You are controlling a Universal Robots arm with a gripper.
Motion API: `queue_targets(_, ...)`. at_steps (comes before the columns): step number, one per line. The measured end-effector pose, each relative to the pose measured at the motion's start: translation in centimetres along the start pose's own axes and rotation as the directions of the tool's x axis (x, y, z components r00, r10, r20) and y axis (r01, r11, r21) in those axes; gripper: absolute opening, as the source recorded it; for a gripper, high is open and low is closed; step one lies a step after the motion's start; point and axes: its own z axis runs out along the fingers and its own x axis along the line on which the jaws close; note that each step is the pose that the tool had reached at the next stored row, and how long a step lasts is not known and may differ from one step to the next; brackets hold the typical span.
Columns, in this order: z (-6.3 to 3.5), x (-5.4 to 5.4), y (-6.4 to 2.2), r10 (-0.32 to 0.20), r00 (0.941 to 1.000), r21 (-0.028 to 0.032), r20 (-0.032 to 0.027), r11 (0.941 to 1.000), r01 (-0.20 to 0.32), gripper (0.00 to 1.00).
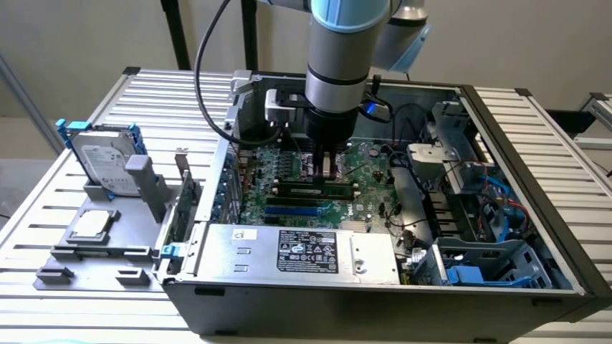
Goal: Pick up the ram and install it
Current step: 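Press down the ram until it locks into place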
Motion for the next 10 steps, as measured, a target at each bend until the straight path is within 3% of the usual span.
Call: queue_targets(10, 0.81, -0.04, 0.00, 0.000, 1.0000, -0.0004, -0.0007, 1.0000, 0.000, 0.11)
